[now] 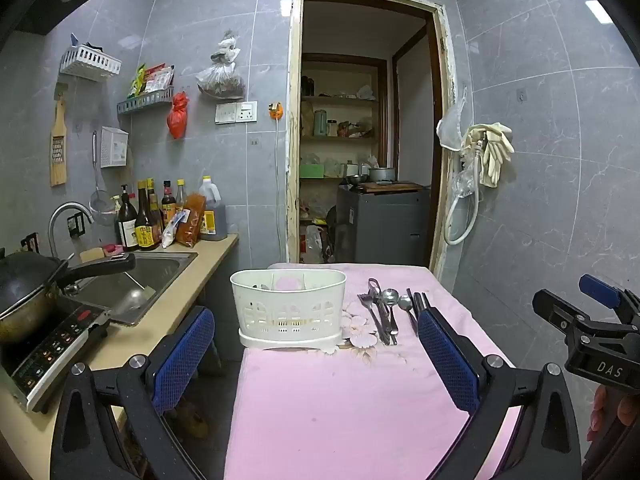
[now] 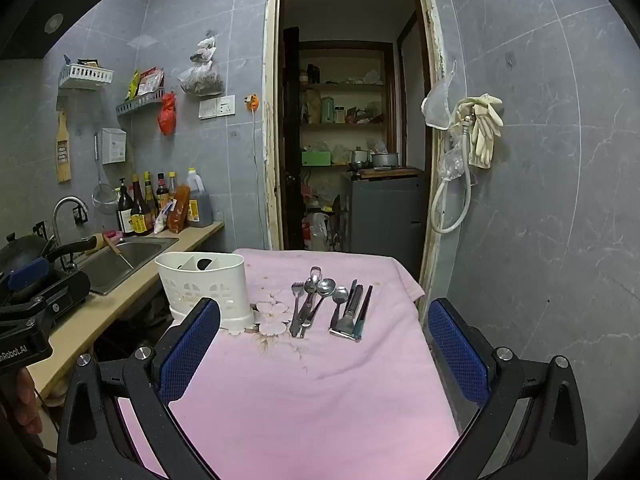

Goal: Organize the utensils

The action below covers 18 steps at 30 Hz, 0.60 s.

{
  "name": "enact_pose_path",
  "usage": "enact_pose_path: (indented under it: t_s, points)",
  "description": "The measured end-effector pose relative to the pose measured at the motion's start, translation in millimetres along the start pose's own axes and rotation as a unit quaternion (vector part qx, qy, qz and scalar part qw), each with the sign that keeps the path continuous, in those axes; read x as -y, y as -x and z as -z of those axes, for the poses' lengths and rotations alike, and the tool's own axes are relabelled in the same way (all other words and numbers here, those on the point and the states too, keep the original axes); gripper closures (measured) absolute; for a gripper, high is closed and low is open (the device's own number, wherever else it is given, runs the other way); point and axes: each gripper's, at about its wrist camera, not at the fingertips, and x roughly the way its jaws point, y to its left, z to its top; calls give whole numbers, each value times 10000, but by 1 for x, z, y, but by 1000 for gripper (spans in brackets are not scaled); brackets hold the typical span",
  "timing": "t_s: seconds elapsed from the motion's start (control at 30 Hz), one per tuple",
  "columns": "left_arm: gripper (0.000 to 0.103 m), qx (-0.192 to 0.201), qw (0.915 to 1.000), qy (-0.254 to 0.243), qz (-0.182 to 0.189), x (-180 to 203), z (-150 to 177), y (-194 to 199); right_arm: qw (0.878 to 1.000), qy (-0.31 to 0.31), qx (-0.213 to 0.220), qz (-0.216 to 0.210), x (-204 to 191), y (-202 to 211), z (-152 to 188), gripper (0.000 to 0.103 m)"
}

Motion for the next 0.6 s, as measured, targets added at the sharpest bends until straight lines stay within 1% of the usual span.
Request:
enact_pose_path:
  t_s: [0.6]
  points:
    - [0,-20,10000,47,-17,2,3,-2,10000,11,-36,-18,-2,-4,1,1]
